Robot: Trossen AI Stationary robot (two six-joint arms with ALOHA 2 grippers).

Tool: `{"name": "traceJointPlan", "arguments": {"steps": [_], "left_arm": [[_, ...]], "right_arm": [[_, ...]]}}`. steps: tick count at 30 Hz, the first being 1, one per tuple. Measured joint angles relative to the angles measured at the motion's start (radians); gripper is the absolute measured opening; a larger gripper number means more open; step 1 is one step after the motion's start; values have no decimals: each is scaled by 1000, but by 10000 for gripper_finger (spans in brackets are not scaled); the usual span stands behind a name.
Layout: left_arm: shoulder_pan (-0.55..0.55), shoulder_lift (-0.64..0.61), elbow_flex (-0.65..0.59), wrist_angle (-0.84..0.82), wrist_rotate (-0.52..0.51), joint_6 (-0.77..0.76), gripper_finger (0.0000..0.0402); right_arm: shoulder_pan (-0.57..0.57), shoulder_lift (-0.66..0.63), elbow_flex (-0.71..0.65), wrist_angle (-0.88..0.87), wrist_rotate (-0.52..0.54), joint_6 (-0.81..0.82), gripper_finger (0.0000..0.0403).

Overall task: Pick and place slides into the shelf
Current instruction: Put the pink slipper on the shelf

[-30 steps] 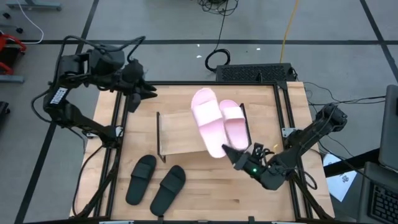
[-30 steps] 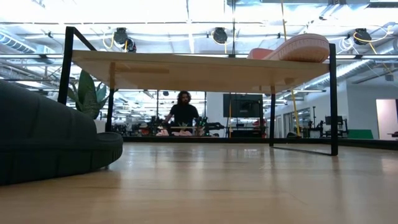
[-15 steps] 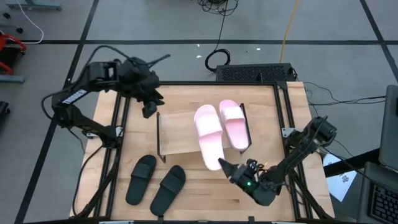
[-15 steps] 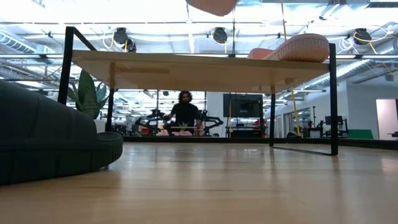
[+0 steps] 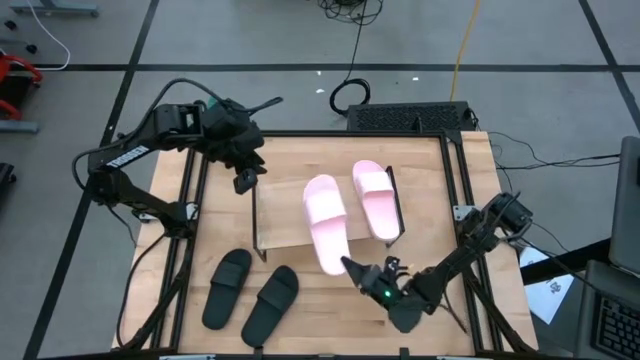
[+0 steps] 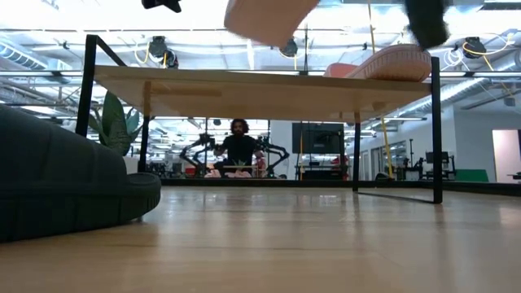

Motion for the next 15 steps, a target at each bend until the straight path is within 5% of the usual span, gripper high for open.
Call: {"name": "traceJointPlan", "arguments": {"steps": [5,15], "left_arm": [[0,0,0,-3,14,-16,122],[0,0,0,6,27,16,122]], "right_arm": [[-37,0,0,-158,-90,160,56],[-31,-30,0,-188,-12,230,55]]}}
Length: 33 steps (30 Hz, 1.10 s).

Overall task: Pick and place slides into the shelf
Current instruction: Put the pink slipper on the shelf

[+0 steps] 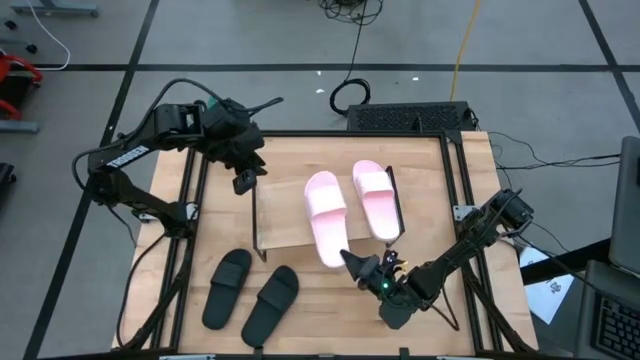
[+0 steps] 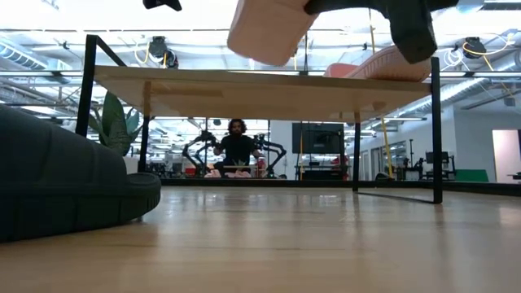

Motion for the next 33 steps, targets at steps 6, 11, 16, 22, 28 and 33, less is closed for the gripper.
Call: {"name": "traceJointPlan", "arguments": {"steps": [6,11,16,22,28,33], "left_arm": [[0,0,0,16,0,29,122],[0,0,0,16,0,40,122],[0,0,0,15,0,48,122],[0,0,0,15,1,73,122],[0,0,0,15,1,80,122],[0,0,0,13,2,92,122]], "right_arm": [[-9,-20,0,-112,-26,78,55],[-30,-21,0,-177,-49,138,55],[-28,-24,0,-242,-52,214,53],[-20,-23,0,-310,-56,307,53],[-29,-78,0,-428,-49,317,53],[-28,-174,0,-639,-107,354,53]]}}
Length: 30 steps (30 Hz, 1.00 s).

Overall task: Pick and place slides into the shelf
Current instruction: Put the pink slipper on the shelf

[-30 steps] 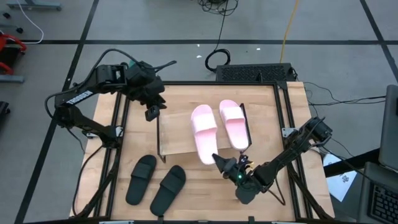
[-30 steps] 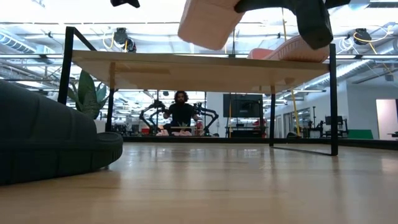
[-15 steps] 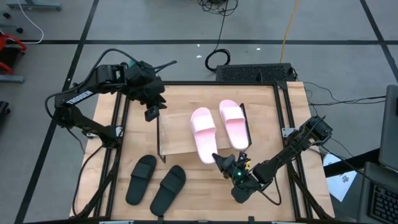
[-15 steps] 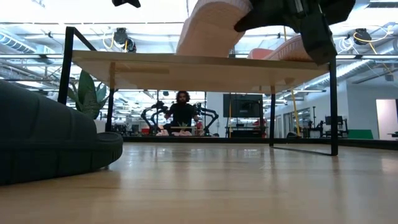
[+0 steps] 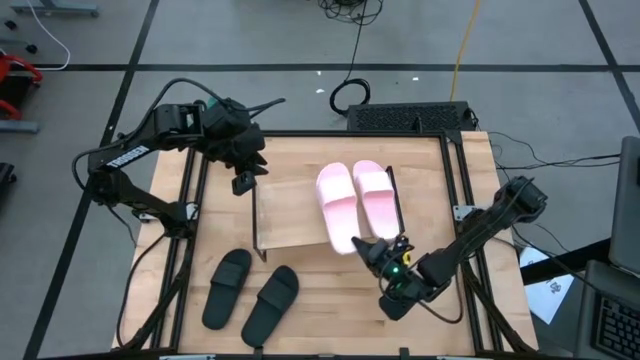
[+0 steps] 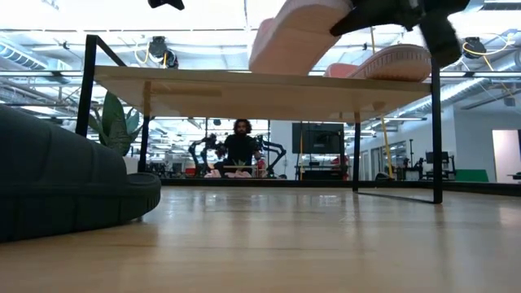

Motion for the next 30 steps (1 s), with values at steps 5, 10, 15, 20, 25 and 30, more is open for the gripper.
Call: {"name": "traceJointPlan", "arguments": {"steps": [5,10,15,20,25,30], "left_arm": [[0,0,0,-30,0,0,122],[0,0,0,-34,0,-1,122],[0,0,0,-33,0,-1,122],[0,0,0,-31,0,-2,122],[0,0,0,-31,0,-1,122],[0,0,0,-33,0,0,122]], "right_arm": [[-17,-49,0,-51,-85,3,53],[-34,-42,0,-92,-119,25,53],[-39,-43,0,-150,-134,39,53],[-39,-43,0,-166,-154,42,53],[-44,-43,0,-217,-175,48,53],[-59,-43,0,-248,-174,48,53]]}}
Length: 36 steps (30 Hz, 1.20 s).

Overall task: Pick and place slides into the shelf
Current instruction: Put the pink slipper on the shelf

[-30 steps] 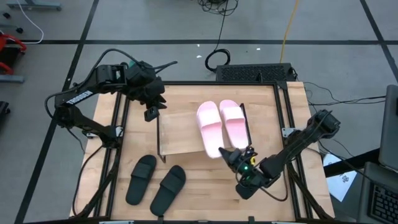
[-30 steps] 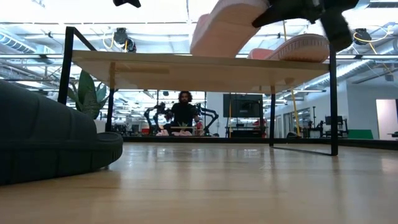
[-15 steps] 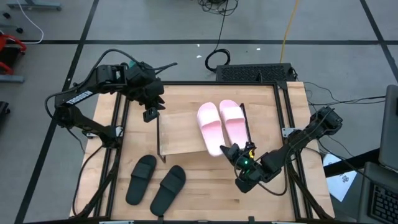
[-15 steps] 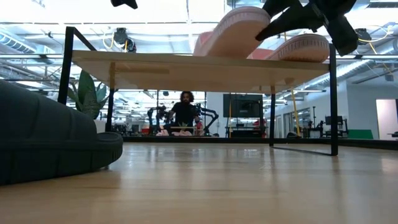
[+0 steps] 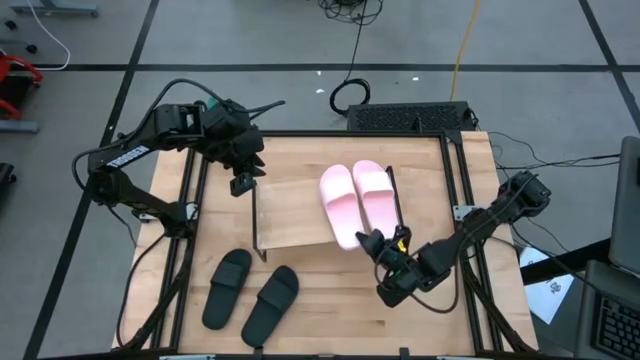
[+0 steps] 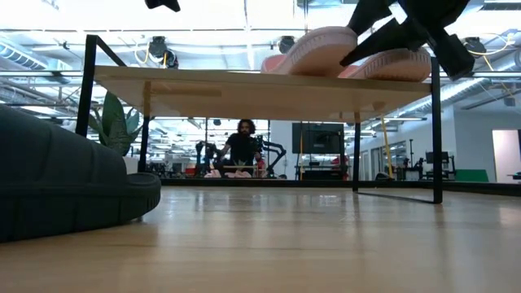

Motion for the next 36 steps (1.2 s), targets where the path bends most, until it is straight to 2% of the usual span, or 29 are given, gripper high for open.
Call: {"name": "traceJointPlan", "arguments": {"steps": [15,21,30,36], "left_arm": [[0,0,0,-17,0,15,122],[0,0,0,-17,0,15,122],[0,0,0,-17,0,7,122],[0,0,0,-17,0,1,122]], "right_arm": [[-7,0,0,-21,-31,0,53],[-8,0,0,-27,-54,0,88],[-7,0,0,-29,-53,-19,79],[-7,0,0,-19,-56,-53,93]]}}
